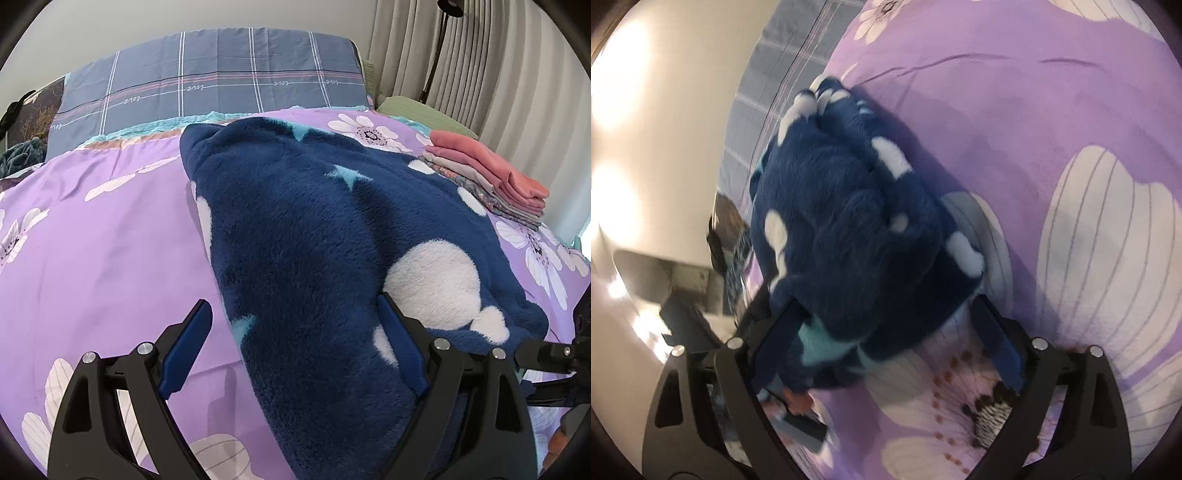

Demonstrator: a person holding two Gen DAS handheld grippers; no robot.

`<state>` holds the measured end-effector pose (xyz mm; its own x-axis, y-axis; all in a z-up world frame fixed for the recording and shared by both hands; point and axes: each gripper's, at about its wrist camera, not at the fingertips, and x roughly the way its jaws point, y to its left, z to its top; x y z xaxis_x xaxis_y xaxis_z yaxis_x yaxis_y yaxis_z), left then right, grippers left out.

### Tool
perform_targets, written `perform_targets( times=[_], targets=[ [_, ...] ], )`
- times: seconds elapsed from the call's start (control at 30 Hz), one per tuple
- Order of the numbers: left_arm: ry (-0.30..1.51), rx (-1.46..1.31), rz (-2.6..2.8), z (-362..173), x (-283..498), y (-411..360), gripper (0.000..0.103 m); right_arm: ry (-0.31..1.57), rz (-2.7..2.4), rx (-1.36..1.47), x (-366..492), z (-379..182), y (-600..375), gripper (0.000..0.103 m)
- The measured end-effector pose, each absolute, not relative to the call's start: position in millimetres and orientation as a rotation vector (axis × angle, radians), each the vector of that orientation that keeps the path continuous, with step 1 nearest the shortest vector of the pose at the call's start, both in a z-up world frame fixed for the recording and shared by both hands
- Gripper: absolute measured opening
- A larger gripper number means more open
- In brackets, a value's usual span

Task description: Fold small clothes

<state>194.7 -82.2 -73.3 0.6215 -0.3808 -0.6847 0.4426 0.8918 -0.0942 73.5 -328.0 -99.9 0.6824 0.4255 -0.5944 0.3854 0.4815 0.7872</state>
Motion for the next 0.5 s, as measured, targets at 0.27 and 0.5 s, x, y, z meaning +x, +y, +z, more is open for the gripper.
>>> perform_targets(
  times=[0.27, 0.5],
  targets=[
    [0.765, 0.082, -0.484, -73.3, 195.5, -81.6, 0.09, 0.838, -0.123, 1.154, 67.6, -93.6, -308.5, 0.098],
    [0.77, 0.071, -0.493, -73.6, 197.1, -81.5, 0.09, 0.79, -0.168, 1.227, 94.4, -103.4, -318.0, 0.101]
  ],
)
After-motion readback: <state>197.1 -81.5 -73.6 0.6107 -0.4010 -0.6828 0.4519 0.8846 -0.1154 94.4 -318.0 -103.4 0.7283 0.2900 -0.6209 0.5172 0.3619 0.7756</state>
